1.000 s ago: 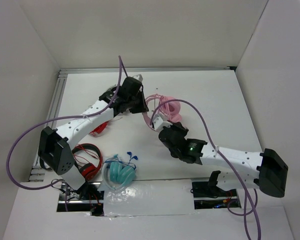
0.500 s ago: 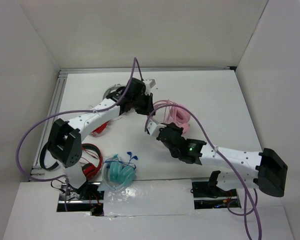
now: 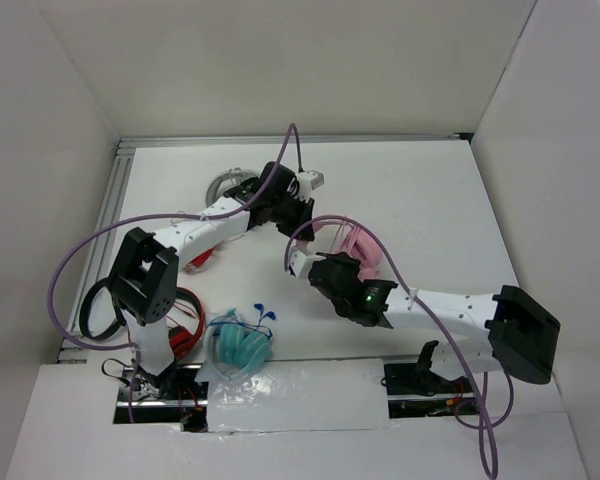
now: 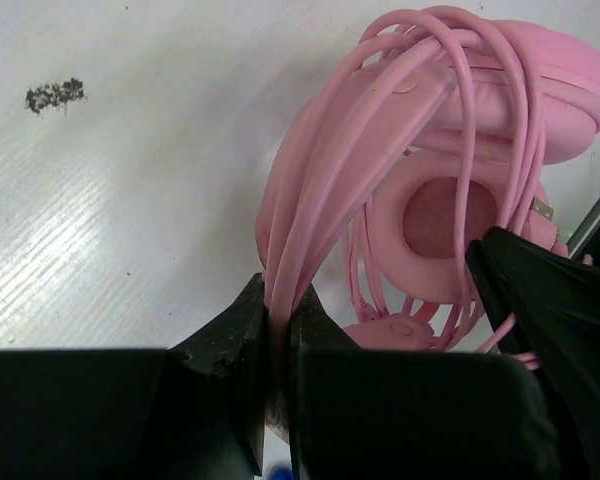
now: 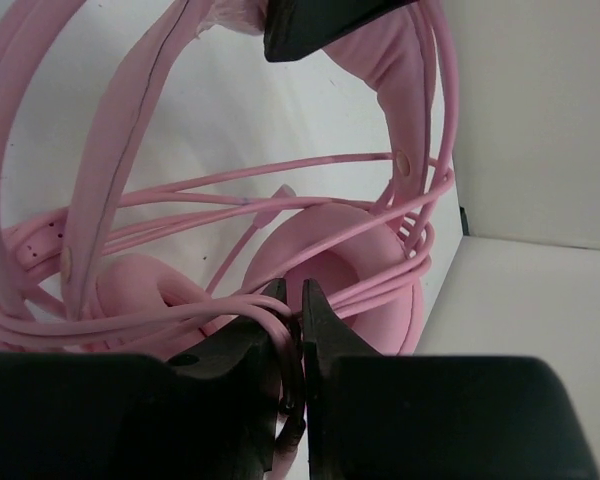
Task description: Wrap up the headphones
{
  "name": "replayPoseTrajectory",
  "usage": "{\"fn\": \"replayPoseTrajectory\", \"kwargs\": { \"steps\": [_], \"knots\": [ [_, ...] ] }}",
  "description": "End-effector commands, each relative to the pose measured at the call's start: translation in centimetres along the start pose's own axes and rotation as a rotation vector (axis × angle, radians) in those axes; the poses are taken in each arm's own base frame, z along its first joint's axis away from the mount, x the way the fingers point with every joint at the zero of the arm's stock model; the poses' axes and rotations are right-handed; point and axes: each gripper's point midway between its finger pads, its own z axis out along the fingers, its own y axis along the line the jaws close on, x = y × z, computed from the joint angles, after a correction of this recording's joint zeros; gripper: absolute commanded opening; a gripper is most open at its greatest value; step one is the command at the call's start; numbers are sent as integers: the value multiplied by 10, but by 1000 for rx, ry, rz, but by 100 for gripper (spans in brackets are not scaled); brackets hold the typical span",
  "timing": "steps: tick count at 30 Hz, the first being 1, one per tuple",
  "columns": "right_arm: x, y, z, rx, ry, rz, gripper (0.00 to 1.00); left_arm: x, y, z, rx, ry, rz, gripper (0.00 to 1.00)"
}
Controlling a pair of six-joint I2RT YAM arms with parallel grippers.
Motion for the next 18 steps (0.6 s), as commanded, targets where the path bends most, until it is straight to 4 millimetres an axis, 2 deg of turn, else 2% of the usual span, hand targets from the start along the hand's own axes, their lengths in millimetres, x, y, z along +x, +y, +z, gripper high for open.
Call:
{"fn": "replayPoseTrajectory", "kwargs": {
  "steps": [1,4,6,12,13,18],
  "knots": [
    [-12,-40,9,168,-19,152,18,27,-17,2,121,81,124,0],
    [-14,-39,19,141,-49,234,20,32,-16,4,131,94,122,0],
    [-14,-39,22,121,-66,306,25,33,-10,9,115,105,110,0],
    [-8,-31,25,26,-144,518,26,38,0,19,137,142,63,0],
    [-5,-26,27,-21,-159,539,26,33,1,19,139,137,60,0],
    [-3,-28,30,-87,-197,619,26,34,9,28,140,166,27,0]
  ]
}}
